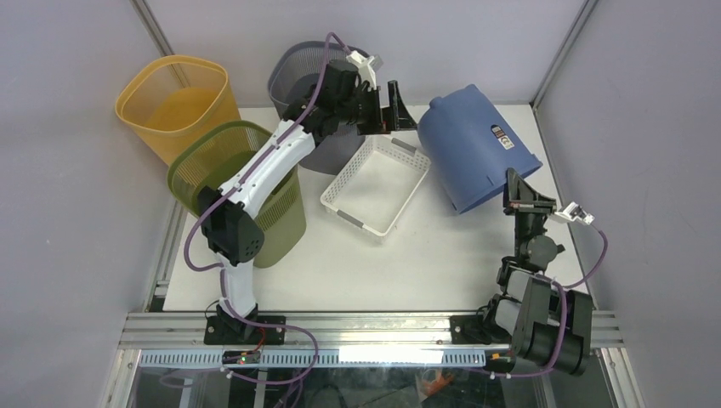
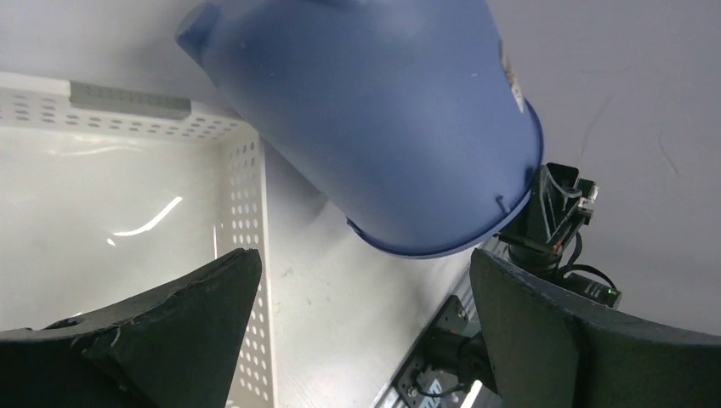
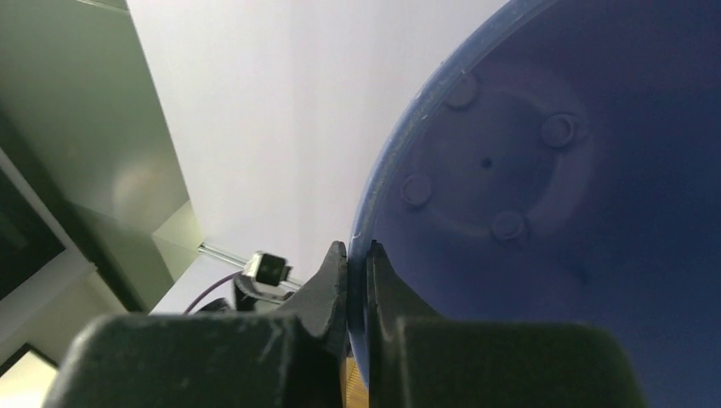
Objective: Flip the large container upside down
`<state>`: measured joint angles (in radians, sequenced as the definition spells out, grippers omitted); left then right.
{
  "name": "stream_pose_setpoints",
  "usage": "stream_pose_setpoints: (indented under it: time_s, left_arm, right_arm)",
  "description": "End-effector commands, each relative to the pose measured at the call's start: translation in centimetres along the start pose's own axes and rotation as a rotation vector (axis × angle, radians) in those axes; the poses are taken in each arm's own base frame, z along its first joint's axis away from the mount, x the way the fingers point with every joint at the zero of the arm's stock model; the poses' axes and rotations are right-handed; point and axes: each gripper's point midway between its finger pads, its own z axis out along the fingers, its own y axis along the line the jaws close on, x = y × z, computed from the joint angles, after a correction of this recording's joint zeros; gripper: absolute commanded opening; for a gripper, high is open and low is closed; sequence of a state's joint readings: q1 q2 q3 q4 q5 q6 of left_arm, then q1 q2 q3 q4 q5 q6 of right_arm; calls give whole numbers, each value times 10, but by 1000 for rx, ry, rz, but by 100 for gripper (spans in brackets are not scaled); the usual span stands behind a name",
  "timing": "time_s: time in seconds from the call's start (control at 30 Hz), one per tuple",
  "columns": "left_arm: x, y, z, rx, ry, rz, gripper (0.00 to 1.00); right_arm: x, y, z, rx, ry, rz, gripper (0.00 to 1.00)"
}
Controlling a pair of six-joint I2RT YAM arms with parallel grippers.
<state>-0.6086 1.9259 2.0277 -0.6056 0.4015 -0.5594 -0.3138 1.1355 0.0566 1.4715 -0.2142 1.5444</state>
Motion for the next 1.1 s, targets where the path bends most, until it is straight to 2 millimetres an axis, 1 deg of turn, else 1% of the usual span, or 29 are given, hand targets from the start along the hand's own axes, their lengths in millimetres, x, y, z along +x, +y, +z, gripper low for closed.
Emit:
stream_pose_setpoints:
  time_s: [0.0,0.13,0.23,0.37,0.43,0.57,0.63,0.8,0.87,0.93,1.07]
  left_arm:
    - [-6,-31,-7,94,12,-37,99]
    - [-15,-36,-8,104,-12,-40,99]
    - [-21,-40,-8,119,-31,-47,99]
    - [-30,-51,-14,161,-58,-45,99]
    - [-36,-53,-18,168,-76,-33,99]
    - [-46,-39,-20,159,-88,-64,99]
    - [-50,-35,-19,164,-93,-78,99]
    - [-61,-46,-25,214,-127,-59,99]
    - [-65,-47,-28,212,-142,-47,99]
    - [-66,-44,-28,207,-148,-35,99]
    - [-67,-30,-21,177,-152,-31,99]
  right_arm:
    - [3,75,-13,-265,25,31,0]
    - [7,82,-22,-287,44,37,0]
    - [9,80,-29,-285,52,46,0]
    - [13,84,-37,-299,72,52,0]
    - [16,88,-39,-312,89,51,0]
    - [22,95,-42,-335,122,45,0]
    - [25,98,-43,-342,142,38,0]
    - [31,95,-44,-331,174,39,0]
    - [33,95,-45,-332,186,36,0]
    - [34,96,-46,-334,194,39,0]
    - [37,99,-48,-341,216,36,0]
